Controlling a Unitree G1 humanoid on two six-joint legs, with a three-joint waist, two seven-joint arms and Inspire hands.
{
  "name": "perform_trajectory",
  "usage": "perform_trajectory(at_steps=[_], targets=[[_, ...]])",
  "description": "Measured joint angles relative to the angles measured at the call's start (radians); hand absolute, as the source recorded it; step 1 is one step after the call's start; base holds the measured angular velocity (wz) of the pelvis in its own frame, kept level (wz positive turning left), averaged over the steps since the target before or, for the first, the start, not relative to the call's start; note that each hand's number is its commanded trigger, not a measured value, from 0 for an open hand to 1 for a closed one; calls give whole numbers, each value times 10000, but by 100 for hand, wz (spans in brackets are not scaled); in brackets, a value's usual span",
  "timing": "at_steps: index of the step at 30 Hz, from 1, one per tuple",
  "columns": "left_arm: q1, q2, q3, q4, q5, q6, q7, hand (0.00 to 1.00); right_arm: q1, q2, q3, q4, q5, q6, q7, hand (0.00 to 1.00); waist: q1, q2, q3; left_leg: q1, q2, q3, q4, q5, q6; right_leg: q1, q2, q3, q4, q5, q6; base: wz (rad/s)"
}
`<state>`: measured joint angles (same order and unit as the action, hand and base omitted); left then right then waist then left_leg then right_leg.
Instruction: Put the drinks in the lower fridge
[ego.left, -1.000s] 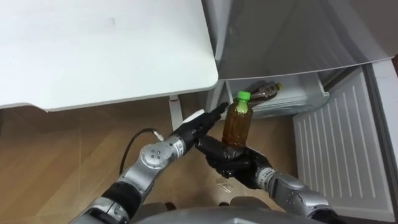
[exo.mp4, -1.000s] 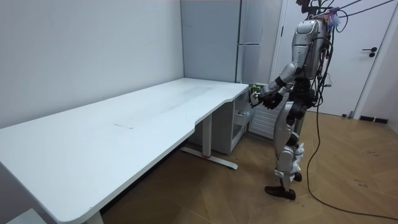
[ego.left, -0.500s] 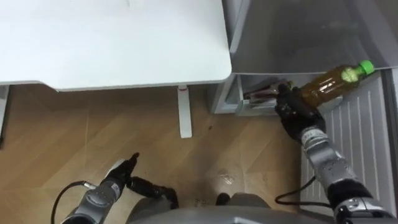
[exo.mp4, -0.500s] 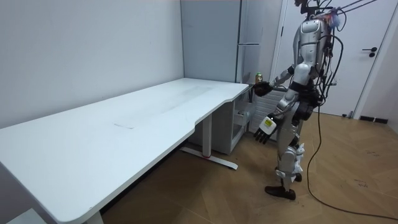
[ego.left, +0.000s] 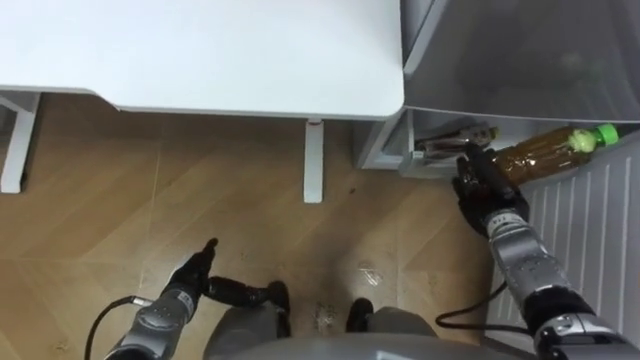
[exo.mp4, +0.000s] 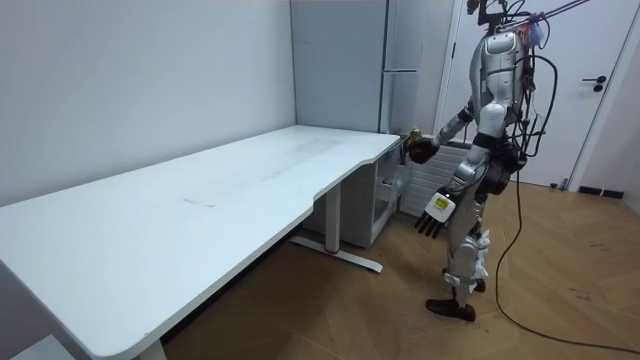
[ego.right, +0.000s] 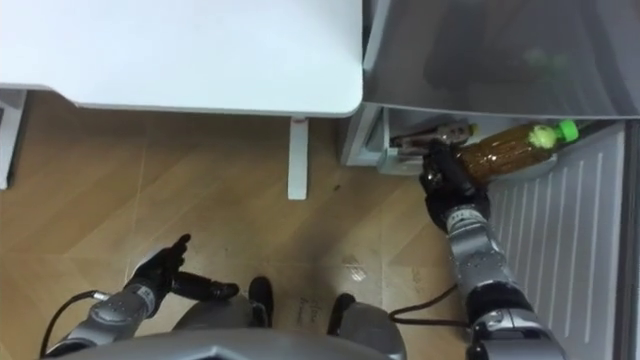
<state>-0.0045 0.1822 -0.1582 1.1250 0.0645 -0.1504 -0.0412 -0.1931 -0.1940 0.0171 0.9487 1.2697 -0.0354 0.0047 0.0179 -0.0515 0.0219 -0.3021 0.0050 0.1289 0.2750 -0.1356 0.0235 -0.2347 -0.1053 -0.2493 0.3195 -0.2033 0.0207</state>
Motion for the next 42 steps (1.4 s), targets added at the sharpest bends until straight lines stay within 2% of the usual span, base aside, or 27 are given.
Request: perform_trajectory(at_steps=[3, 8, 10, 11, 13, 18, 21, 23, 26, 29, 33, 35, 42], targets=[[-114, 0, 4, 50, -359, 17, 125, 0, -398, -2, 1, 219, -52, 0, -106, 100, 100, -2, 100, -259, 2, 18, 48, 35, 16, -299, -15, 52, 113, 2, -4, 0], [-154, 6, 6, 170, -1687, 248, 133, 0, -1105, -140, -8, 615, 548, 38, -337, 100, 216, -41, 144, -847, -58, 43, 185, 117, 109, -1065, -222, 0, 659, -47, 9, 2], [-229, 4, -4, 162, -1898, 365, 136, 0, -1310, -283, -9, 672, 931, 46, -379, 100, 259, -55, 162, -1064, -98, 59, 259, 147, 150, -1343, -340, 18, 871, -124, 19, 2], [-314, 4, -15, 154, -1916, 423, 140, 0, -1432, -378, -9, 759, 1096, 49, -386, 100, 305, -65, 212, -1150, -167, 57, 319, 159, 174, -1455, -407, 29, 1001, -168, 40, 6], [-433, 4, -30, 138, -1914, 501, 199, 0, -1470, -485, -17, 785, 1282, 50, -407, 100, 414, -96, 232, -1300, -190, 51, 383, 182, 212, -1659, -503, 27, 1194, -210, 43, 6], [-697, 53, -82, 48, -2374, 490, 366, 0, -2089, -553, -21, 972, 1521, 74, -687, 100, 525, -157, 309, -2406, -201, 12, 1111, 179, 259, -2829, -593, 231, 2066, -319, -20, 1], [-729, 122, -218, 44, -2812, 460, 375, 0, -2202, -628, -19, 1037, 1774, 78, -846, 100, 624, -162, 337, -2722, -232, -34, 1324, 189, 268, -3119, -604, 222, 2298, -368, -75, 6], [-782, 134, -242, 30, -3159, 408, 377, 0, -2255, -817, -19, 1040, 1788, 81, -985, 100, 690, -189, 350, -3093, -259, -113, 1524, 189, 269, -3475, -647, 233, 2539, -489, -97, 12], [-962, 276, -225, -60, -3479, 409, 380, 0, -2787, -1155, -32, 1041, 2007, 156, -1266, 100, 694, -269, 391, -3855, -216, -26, 2037, 198, 284, -4285, -725, 304, 3105, -564, -164, 3], [-1042, 318, -222, -67, -3683, 396, 508, 0, -3137, -1370, -105, 1042, 2565, 157, -1397, 100, 709, -325, 405, -4233, -195, -6, 2374, 184, 298, -4652, -767, 354, 3440, -611, -226, 1], [-1047, 361, -242, -250, -3848, 404, 714, 0, -3395, -1498, -103, 1041, 2909, 167, -1463, 100, 722, -398, 426, -4529, -162, -3, 2597, 172, 285, -4956, -765, 386, 3663, -651, -273, 0], [-1047, 435, -230, -353, -3875, 395, 764, 0, -3455, -1531, -108, 1040, 2981, 177, -1489, 100, 749, -520, 434, -4696, -161, 35, 2713, 162, 282, -5195, -784, 458, 3842, -677, -297, 0], [-1043, 468, -220, -443, -3875, 365, 1104, 0, -3759, -1646, -580, 1041, 2977, 299, -1796, 100, 715, -526, 433, -4918, -160, 28, 2889, 141, 302, -5386, -789, 452, 3961, -676, -305, 0]])
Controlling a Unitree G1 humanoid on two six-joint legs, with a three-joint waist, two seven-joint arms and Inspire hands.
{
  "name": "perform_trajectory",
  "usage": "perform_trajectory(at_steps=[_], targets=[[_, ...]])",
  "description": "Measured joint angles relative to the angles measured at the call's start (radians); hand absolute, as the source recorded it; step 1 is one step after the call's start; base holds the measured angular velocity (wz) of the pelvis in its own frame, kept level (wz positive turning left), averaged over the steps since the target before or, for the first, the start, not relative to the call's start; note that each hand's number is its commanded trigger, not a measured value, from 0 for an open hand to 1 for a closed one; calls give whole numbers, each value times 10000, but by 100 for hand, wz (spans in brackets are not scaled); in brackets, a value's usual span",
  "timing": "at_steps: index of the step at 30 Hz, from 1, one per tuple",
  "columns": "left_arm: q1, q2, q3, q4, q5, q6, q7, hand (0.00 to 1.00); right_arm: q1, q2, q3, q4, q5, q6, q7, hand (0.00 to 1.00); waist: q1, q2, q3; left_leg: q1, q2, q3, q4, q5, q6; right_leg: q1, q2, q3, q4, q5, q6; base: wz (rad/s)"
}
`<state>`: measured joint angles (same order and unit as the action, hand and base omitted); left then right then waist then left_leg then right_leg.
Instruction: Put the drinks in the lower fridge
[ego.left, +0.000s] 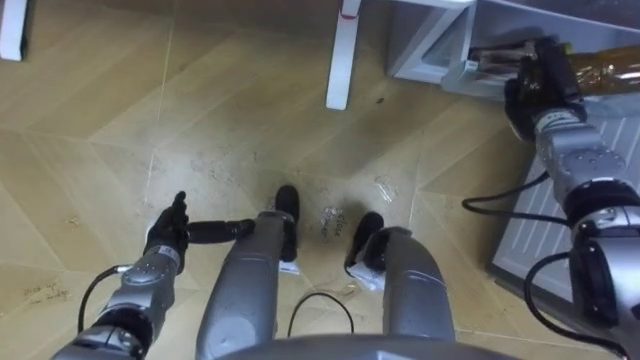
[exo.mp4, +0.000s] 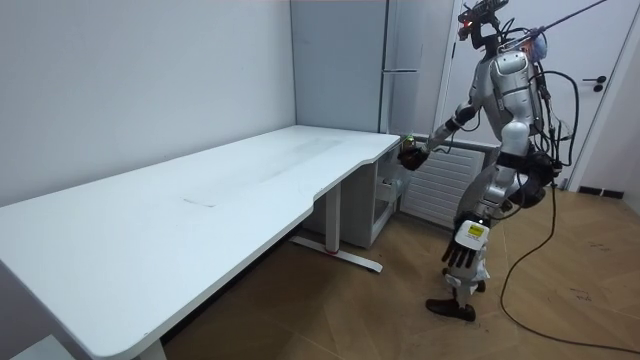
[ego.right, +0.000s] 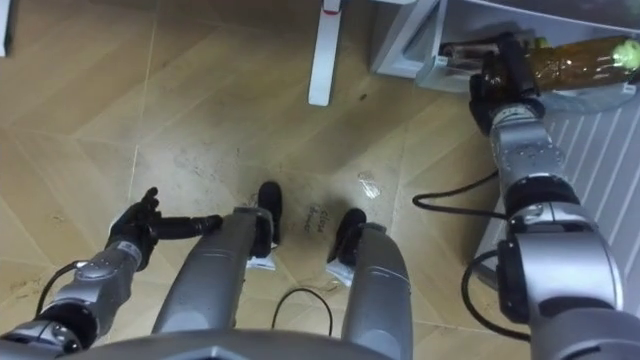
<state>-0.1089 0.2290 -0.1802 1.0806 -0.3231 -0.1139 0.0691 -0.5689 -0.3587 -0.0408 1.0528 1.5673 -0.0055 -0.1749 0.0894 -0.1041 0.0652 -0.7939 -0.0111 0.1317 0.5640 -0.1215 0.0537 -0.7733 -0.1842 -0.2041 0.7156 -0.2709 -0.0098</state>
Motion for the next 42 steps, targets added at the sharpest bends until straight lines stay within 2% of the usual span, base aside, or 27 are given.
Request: perform_trajectory(at_steps=[6, 11, 14, 20, 25, 35, 36, 37, 42], targets=[[42, 49, 12, 9, 3, 66, 504, 0, -461, -16, -676, -1, 434, -19, -523, 100, 11, 23, -18, -7, 4, 53, 34, -28, 29, -34, 4, 49, 10, 17, 23, -2], [386, 329, -11, 98, 11, 436, 998, 0, -654, -117, -680, -1, 492, -84, -775, 100, 6, 83, -41, -226, -13, 62, 321, -110, 39, -262, -59, 99, 338, -48, 22, 1], [622, 378, -42, 101, 23, 620, 1189, 0, -853, -182, -680, -3, 634, -104, -1031, 100, 20, 89, -44, -478, 11, 52, 614, -175, 50, -490, -86, 114, 631, -141, -5, 3], [744, 373, -594, 75, 127, 1112, 1193, 0, -892, -247, -669, 2, 772, -110, -1075, 100, 246, 174, -70, -710, 66, 47, 980, -264, 67, -676, -135, 81, 984, -260, -16, 3], [855, 385, -786, 6, 338, 1300, 1169, 0, -892, -246, -669, 2, 841, -108, -1068, 100, 355, 254, -98, -713, 67, 29, 1009, -260, 72, -676, -137, 82, 1020, -260, -15, 0], [1042, 456, -1126, -2, 955, 1378, 1007, 0, -892, -250, -665, 424, 881, -103, -740, 100, 468, 238, -89, -666, -23, -46, 964, -264, 84, -598, -216, 49, 1007, -303, 16, 1], [1041, 474, -1150, -1, 1018, 1384, 956, 0, -892, -250, -653, 472, 881, -99, -693, 15, 483, 237, -89, -667, -23, -46, 964, -265, 85, -597, -218, 44, 1007, -306, 15, 0], [1042, 490, -1177, -2, 1199, 1400, 908, 0, -893, -254, -598, 643, 878, -97, -522, 0, 521, 227, -83, -665, -24, -41, 970, -269, 90, -589, -219, 39, 1011, -312, 12, 3], [1048, 531, -1418, -3, 1318, 1528, 759, 0, -888, -253, -341, 831, 875, 103, -235, 0, 538, 212, -74, -798, -34, -206, 1138, -342, 58, -608, -228, -37, 1106, -406, -8, 6]])
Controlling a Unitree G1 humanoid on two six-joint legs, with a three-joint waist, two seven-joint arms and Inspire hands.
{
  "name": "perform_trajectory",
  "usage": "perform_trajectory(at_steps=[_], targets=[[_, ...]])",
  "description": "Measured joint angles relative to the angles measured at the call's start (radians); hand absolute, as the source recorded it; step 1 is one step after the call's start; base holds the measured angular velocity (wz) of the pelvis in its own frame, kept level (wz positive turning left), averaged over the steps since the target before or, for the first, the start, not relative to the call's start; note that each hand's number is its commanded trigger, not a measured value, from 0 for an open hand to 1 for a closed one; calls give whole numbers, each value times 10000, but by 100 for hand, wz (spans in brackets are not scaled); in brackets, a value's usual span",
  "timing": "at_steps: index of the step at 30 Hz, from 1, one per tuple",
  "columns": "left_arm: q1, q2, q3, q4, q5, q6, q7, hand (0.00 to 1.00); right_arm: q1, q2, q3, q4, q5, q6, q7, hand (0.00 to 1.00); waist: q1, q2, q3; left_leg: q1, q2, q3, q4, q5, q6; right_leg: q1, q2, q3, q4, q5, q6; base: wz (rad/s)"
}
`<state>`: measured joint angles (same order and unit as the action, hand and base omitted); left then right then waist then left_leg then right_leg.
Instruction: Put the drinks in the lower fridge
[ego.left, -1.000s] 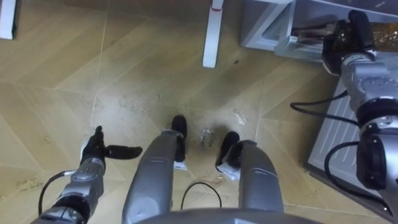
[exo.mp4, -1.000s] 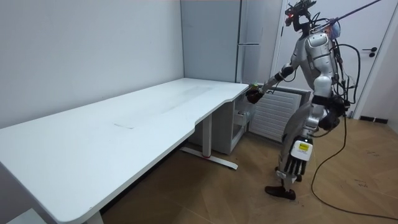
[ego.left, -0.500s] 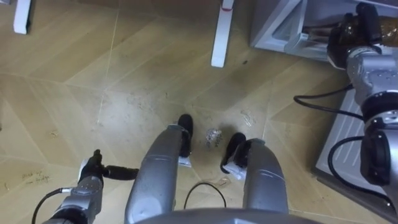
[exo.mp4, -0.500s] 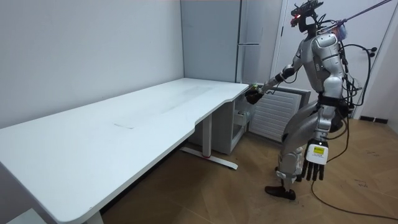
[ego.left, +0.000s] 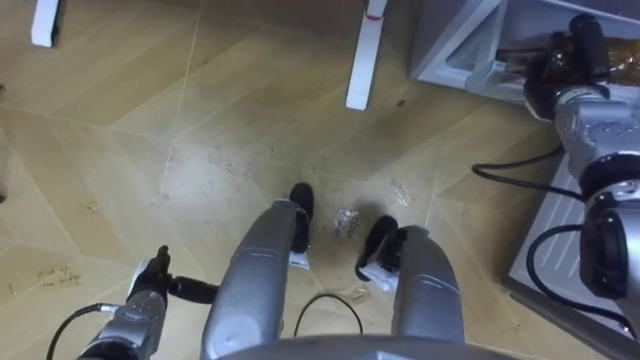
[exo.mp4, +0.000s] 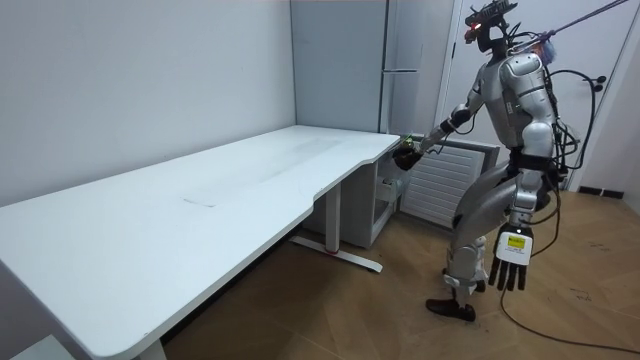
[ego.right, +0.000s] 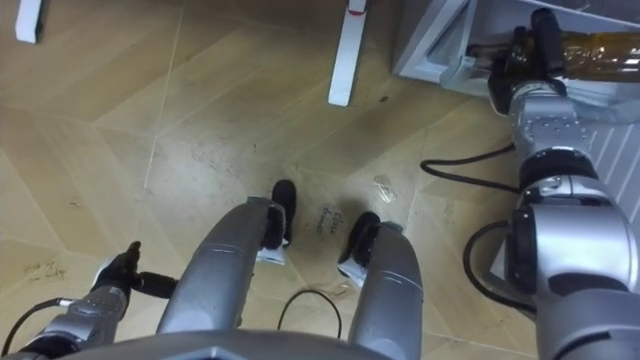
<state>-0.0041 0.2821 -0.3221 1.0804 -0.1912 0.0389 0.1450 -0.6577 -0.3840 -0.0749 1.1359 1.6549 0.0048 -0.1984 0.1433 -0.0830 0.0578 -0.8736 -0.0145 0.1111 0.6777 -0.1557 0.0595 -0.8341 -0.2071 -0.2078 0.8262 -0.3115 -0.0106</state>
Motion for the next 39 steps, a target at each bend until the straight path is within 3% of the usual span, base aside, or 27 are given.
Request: perform_trajectory(at_steps=[12, 20, 39], targets=[[1, 18, -154, -6, 3, 54, 3, 0, -1, -7, 535, 22, -51, 207, 510, 0, 10, -39, 23, -101, 6, -107, 161, -108, -91, -6, -7, -138, 130, -181, -63, 1], [0, 25, -154, -9, 1, 52, 18, 0, -3, -19, 543, 16, -72, 205, 911, 0, 1, -177, 100, -115, 8, -154, 179, -146, -141, -4, 5, -164, 156, -240, -91, 0], [11, 87, -564, 6, -5, 85, -144, 0, -68, -139, 929, 307, -142, 166, 1296, 0, 88, -148, 105, -46, 24, -325, 353, -198, -188, 147, 31, -261, 229, -265, -107, 0]])
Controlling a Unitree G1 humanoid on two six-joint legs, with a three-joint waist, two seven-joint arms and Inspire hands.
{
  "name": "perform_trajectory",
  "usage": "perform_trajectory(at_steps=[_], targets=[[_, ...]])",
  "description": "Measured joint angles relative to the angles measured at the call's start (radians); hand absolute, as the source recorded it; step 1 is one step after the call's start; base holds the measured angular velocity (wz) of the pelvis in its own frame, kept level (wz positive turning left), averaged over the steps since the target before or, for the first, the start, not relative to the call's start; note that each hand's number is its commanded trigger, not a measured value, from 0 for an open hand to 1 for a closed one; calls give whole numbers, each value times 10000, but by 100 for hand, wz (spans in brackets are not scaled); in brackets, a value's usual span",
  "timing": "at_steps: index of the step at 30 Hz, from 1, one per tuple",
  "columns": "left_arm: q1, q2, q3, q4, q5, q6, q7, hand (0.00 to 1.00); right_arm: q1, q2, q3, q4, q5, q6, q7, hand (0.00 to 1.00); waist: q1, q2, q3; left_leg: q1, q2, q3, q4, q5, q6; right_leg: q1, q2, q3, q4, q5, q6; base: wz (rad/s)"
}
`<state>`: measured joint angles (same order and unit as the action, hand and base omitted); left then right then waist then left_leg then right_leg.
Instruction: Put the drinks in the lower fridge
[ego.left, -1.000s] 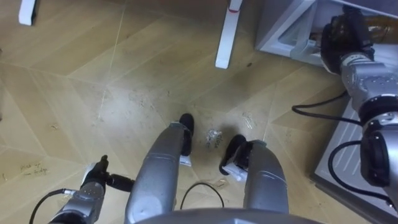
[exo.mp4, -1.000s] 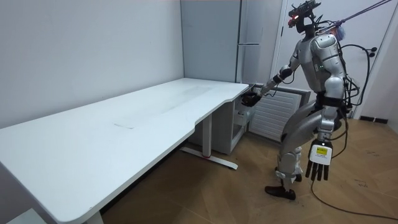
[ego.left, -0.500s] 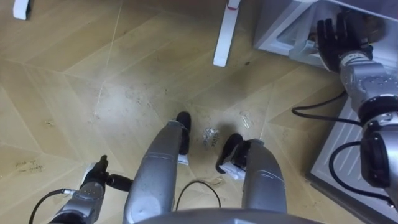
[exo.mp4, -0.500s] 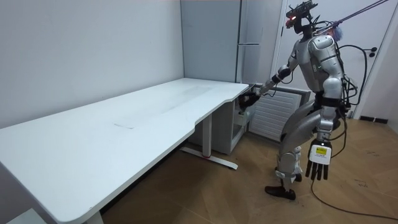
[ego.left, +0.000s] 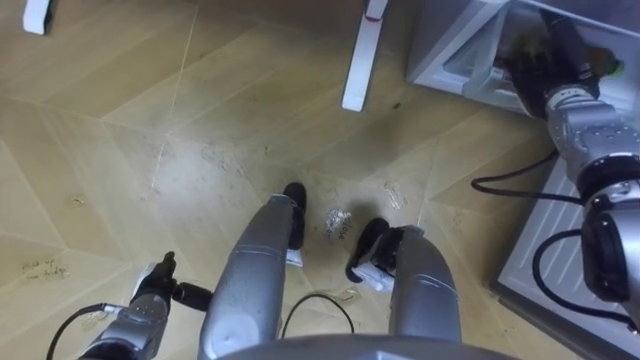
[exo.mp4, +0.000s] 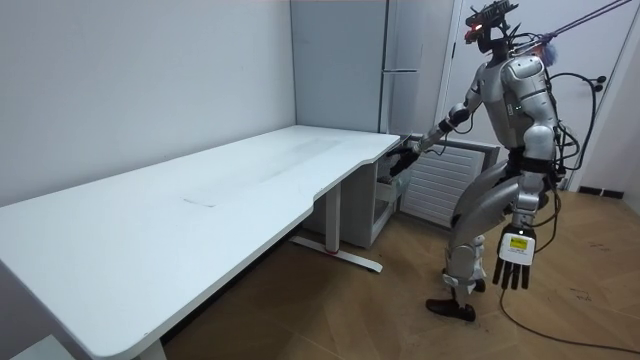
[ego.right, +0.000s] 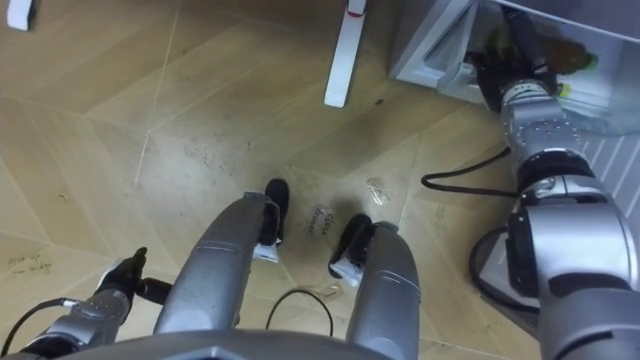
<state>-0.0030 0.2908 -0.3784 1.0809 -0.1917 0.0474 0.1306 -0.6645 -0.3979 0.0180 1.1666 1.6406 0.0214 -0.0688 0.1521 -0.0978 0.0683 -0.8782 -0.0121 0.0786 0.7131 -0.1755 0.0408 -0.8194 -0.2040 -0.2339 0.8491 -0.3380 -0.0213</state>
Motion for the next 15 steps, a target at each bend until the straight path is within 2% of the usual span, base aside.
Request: perform_trajectory(at_steps=[10, 15], targets=[[0, 1, 76, 1, 97, 114, -85, 0, 11, -70, 18, -4, -317, 1, 143, 0, 19, 65, -2, -3, 0, 18, -1, -4, -3, -2, 3, 10, 8, -45, 17, 0], [0, 5, 64, 0, 93, 136, -175, 0, 14, -88, 337, -59, -399, 1, 311, 0, 11, 79, -11, -2, 46, 36, 57, -46, -16, 0, 36, 20, 13, -36, -15, -1]])
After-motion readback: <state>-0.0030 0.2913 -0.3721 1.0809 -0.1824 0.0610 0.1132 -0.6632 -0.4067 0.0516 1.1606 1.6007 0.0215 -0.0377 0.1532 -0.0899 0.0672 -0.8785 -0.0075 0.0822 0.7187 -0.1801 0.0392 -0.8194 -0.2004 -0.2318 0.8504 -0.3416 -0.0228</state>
